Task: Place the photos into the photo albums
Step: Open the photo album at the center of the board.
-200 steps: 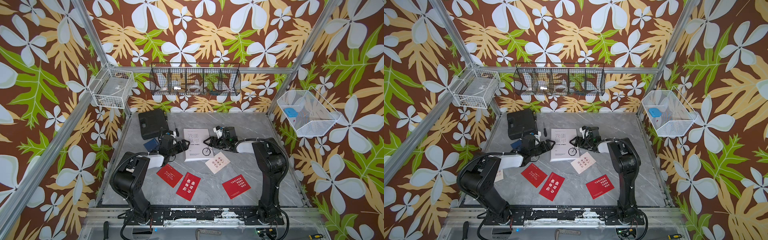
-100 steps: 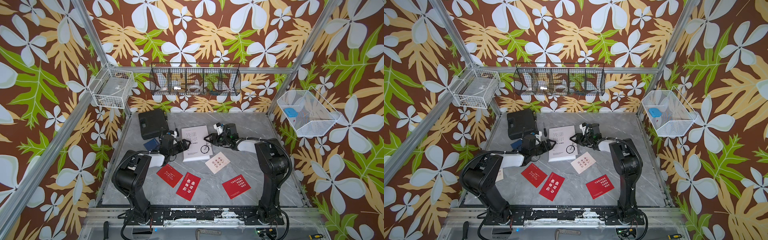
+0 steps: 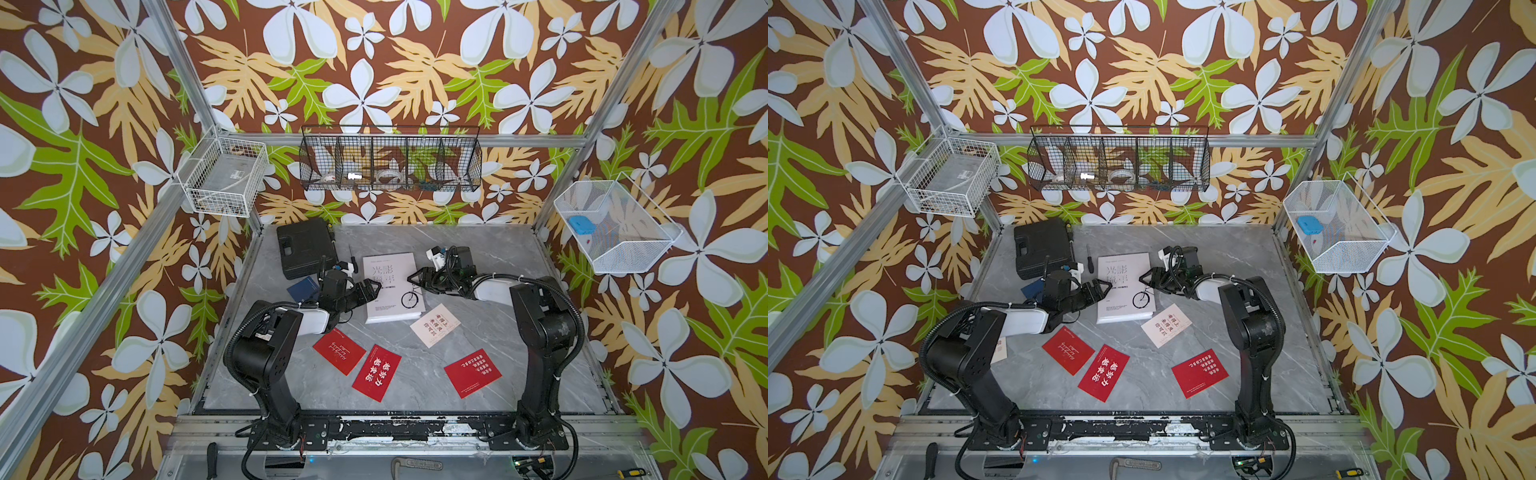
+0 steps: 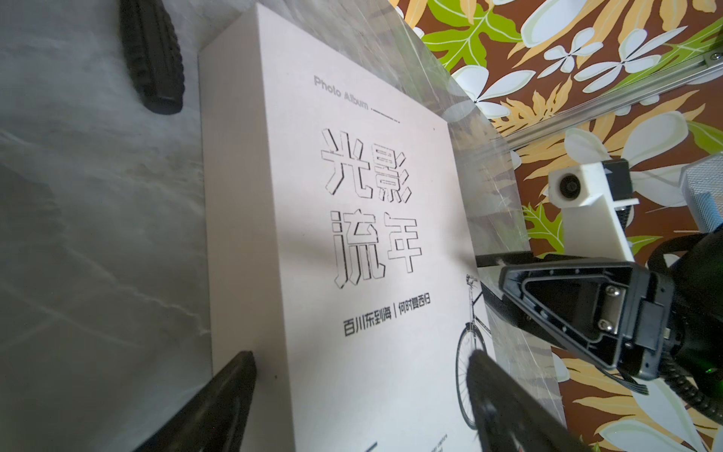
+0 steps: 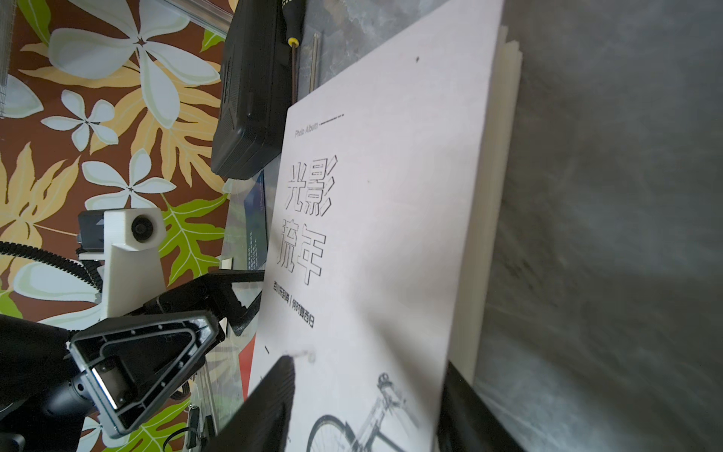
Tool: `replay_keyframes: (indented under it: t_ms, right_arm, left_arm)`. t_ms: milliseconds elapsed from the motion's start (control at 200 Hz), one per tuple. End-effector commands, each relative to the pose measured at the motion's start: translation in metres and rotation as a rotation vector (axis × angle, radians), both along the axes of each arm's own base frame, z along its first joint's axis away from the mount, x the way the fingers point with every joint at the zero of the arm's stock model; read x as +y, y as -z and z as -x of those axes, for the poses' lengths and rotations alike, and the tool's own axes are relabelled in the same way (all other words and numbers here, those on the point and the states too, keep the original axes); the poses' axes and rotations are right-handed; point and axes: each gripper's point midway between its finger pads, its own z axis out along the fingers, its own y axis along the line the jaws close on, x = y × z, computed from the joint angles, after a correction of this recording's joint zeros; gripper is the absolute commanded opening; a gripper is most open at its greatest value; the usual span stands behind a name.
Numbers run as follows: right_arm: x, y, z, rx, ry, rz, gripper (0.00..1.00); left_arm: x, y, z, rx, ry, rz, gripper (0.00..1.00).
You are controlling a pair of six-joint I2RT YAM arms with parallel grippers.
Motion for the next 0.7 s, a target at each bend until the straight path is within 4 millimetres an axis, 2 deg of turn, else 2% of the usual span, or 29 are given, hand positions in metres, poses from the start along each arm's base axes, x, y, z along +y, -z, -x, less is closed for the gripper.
replay_keyframes:
  t_ms: [0, 125, 270, 320, 385, 465, 581, 696]
  right_arm:
    - [0.01, -0.012, 0.0, -0.019, -0.032, -0.07, 0.49]
    - [0.014, -0.014, -0.002, -0.012, -0.037, -0.109, 0.39]
    - [0.016, -0.02, -0.006, -0.022, -0.039, -0.13, 0.39]
    - [0.016, -0.018, -0.008, -0.024, -0.039, -0.119, 0.41]
    - [0.015, -0.012, -0.009, -0.016, -0.039, -0.086, 0.53]
    - [0.012, 0.0, -0.008, -0.004, -0.045, -0.035, 0.54]
    - [0.011, 0.013, -0.007, 0.021, -0.052, -0.021, 0.43]
    - [0.01, 0.012, -0.009, 0.016, -0.041, -0.018, 0.22]
  left_arm:
    - [-0.003, -0.006, -0.002, -0.023, 0.0, 0.034, 0.86]
    - [-0.004, -0.006, -0.002, -0.025, -0.001, 0.053, 0.85]
    - [-0.005, -0.007, -0.002, -0.028, -0.005, 0.076, 0.84]
    - [-0.006, -0.007, -0.002, -0.03, -0.005, 0.084, 0.83]
    - [-0.007, -0.006, -0.002, -0.024, -0.003, 0.094, 0.83]
    - [-0.007, -0.004, -0.002, -0.021, -0.007, 0.094, 0.83]
    - [-0.006, -0.001, -0.001, -0.016, -0.011, 0.093, 0.82]
    - [-0.006, -0.002, -0.002, -0.017, -0.014, 0.098, 0.81]
